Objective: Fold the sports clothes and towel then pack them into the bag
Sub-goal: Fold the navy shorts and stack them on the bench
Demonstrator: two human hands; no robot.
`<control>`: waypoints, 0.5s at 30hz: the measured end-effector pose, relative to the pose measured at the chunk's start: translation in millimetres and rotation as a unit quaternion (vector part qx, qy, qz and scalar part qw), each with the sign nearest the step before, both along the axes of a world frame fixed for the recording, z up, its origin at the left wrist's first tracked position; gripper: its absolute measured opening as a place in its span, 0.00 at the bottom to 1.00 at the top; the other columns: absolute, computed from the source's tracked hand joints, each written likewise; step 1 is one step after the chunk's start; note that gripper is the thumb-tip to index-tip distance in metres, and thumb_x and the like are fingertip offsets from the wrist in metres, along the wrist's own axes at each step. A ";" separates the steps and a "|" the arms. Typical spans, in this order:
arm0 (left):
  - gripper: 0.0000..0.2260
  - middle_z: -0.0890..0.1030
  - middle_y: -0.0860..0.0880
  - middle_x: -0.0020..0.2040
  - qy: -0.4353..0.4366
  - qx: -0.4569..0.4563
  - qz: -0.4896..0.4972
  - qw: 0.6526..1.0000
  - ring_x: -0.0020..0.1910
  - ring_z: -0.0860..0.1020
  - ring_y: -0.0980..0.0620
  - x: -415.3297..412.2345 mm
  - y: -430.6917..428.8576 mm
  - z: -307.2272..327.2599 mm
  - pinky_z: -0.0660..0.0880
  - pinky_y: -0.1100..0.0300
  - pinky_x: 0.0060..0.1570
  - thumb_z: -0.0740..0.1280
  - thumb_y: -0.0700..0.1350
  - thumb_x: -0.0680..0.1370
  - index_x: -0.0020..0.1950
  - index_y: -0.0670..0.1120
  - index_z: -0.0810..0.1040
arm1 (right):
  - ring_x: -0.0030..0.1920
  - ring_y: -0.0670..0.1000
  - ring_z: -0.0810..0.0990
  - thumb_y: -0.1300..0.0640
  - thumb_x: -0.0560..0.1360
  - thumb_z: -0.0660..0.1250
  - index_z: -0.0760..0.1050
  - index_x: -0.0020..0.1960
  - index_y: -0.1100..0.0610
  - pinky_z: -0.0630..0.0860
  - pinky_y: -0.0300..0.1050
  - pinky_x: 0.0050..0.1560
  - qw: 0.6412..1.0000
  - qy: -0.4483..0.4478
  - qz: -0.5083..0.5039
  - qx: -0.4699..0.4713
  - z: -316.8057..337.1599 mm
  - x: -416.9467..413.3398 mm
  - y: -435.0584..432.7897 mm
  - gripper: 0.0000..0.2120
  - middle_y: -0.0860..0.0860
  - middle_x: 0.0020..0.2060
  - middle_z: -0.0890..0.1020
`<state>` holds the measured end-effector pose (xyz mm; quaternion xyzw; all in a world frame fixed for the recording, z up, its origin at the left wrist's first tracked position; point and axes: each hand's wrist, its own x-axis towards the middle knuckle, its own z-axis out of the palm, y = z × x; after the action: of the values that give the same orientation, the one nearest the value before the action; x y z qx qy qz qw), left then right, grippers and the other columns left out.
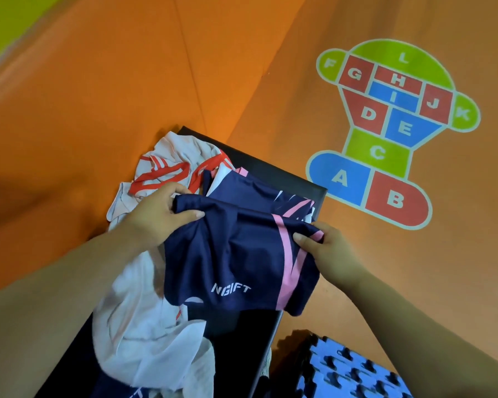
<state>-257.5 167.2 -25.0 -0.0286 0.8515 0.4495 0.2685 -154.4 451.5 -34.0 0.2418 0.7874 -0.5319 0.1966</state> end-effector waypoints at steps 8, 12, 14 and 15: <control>0.23 0.78 0.50 0.47 0.061 -0.108 -0.035 0.992 0.48 0.77 0.50 -77.2 50.5 -47.9 0.73 0.57 0.48 0.72 0.55 0.72 0.61 0.49 0.68 | 0.36 0.49 0.75 0.54 0.78 0.64 0.75 0.46 0.55 0.68 0.42 0.34 0.994 0.005 -0.052 0.091 -50.0 -63.5 25.0 0.05 0.49 0.36 0.79; 0.20 0.79 0.48 0.48 0.080 -0.136 0.004 0.987 0.48 0.76 0.50 -89.1 68.4 -65.1 0.69 0.59 0.46 0.71 0.52 0.74 0.61 0.48 0.68 | 0.33 0.49 0.71 0.51 0.78 0.62 0.70 0.43 0.58 0.63 0.43 0.30 0.984 -0.035 -0.026 0.172 -66.2 -81.7 35.9 0.11 0.51 0.34 0.74; 0.19 0.78 0.48 0.51 0.088 -0.158 -0.007 0.984 0.50 0.76 0.49 -86.6 69.6 -70.9 0.69 0.60 0.48 0.69 0.50 0.75 0.62 0.47 0.69 | 0.35 0.50 0.72 0.50 0.78 0.62 0.71 0.49 0.57 0.65 0.43 0.32 0.978 -0.042 -0.022 0.204 -68.5 -87.3 38.9 0.10 0.50 0.37 0.75; 0.19 0.78 0.48 0.53 0.095 -0.167 -0.021 0.981 0.51 0.76 0.49 -84.3 68.8 -72.0 0.70 0.60 0.49 0.69 0.50 0.75 0.62 0.46 0.69 | 0.38 0.51 0.73 0.50 0.78 0.62 0.71 0.52 0.56 0.66 0.43 0.34 0.975 -0.042 -0.023 0.216 -67.3 -88.6 39.6 0.10 0.50 0.40 0.76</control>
<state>-341.9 236.0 -97.0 -0.0129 0.9366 0.2960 0.1873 -243.1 491.1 -101.4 0.3189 0.8690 -0.3429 0.1598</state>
